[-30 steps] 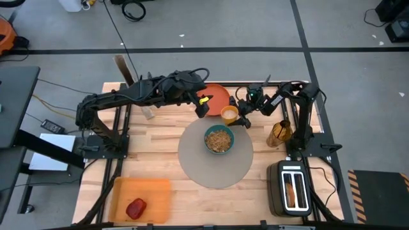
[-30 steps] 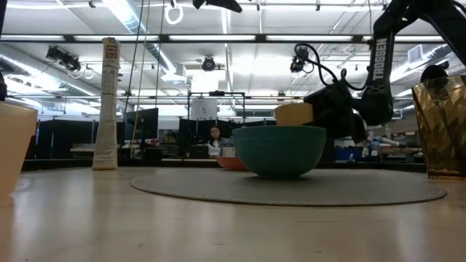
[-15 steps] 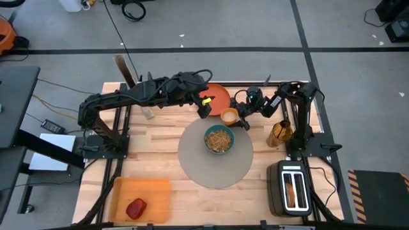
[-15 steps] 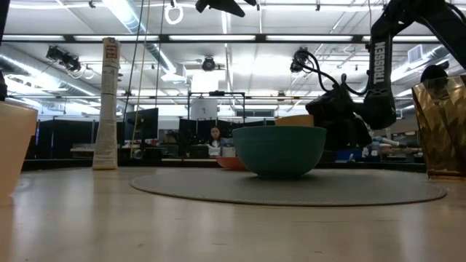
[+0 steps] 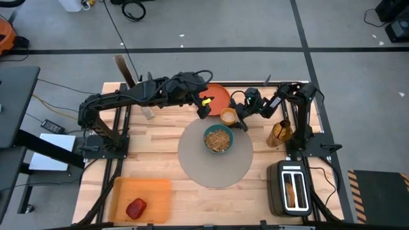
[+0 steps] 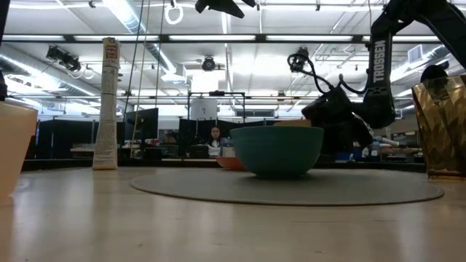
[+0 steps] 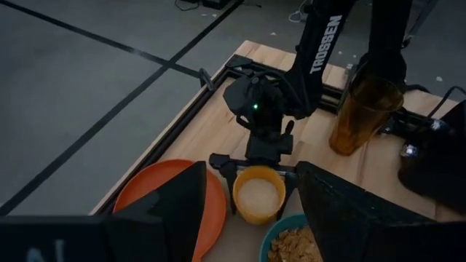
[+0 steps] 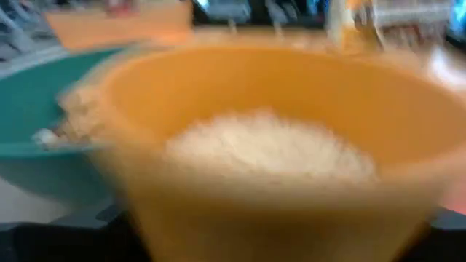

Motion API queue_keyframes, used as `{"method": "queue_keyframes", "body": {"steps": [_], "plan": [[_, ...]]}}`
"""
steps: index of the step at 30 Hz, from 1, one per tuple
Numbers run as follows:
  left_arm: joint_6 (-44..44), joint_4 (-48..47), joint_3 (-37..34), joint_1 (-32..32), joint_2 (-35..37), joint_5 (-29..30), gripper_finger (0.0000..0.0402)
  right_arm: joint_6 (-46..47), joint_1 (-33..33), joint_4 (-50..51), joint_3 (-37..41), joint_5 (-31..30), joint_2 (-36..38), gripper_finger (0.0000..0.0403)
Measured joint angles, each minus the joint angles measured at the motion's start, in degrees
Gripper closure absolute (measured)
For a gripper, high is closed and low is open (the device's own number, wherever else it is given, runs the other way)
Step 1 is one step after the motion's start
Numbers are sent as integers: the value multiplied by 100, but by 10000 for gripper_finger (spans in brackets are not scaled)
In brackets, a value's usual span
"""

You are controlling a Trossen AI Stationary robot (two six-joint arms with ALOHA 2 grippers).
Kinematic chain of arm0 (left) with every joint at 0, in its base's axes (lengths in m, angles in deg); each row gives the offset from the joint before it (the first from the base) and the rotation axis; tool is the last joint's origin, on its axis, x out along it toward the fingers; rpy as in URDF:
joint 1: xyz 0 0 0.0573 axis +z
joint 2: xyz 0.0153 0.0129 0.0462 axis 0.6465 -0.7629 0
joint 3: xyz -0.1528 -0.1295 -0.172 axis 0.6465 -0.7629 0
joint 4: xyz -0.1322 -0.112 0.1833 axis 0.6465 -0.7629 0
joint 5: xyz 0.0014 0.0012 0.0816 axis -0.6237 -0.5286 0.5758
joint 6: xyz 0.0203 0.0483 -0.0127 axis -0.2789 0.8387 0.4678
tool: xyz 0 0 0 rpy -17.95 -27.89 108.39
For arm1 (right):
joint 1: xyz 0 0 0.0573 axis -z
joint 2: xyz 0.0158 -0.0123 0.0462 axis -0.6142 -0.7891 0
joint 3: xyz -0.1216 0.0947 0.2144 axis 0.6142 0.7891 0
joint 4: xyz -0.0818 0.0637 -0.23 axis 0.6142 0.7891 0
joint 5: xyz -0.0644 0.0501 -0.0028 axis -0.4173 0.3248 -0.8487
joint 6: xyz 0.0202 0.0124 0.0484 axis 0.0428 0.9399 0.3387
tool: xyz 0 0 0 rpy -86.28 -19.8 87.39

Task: Arrange a breakfast setting
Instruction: Put the yellow cup with grains of rice on the gray mat to the top right of the green bowl, then put the black spoon on the gray mat to the right of the green bowl

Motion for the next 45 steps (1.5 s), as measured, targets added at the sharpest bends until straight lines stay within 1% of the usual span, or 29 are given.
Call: {"method": "queue_keyframes", "body": {"steps": [3,8,12,14,17,23,27,29,32,37,40,45], "plan": [[2,-6,0,10,0,0,180,21,9,-36,0,-79,-15,29],[4,-12,0,10,0,-2,180,204,2,-69,1,-75,3,23],[4,-86,0,10,0,-2,180,289,0,30,1,-80,207,22],[5,-84,0,10,0,-2,180,282,0,244,1,-81,360,21],[7,-86,0,10,0,-4,180,59,0,860,1,-209,620,21],[24,-79,0,10,0,-4,180,-377,0,2178,3,-784,1232,20],[22,-74,0,10,0,-4,180,-480,0,2976,3,-862,1716,20],[22,-71,0,10,0,-4,180,-627,-8,3447,3,-1108,1972,20],[22,-72,0,-8,0,-4,180,-736,-22,3982,3,-1656,2319,20],[66,-69,0,-14,2,-7,180,-736,-44,4470,3,-2009,2768,20],[66,-11,0,-20,9,-11,180,-727,-110,4888,-21,-2329,3000,20],[63,-25,-1,-73,87,-93,180,-562,-215,6161,-513,-2994,3239,20]]}}
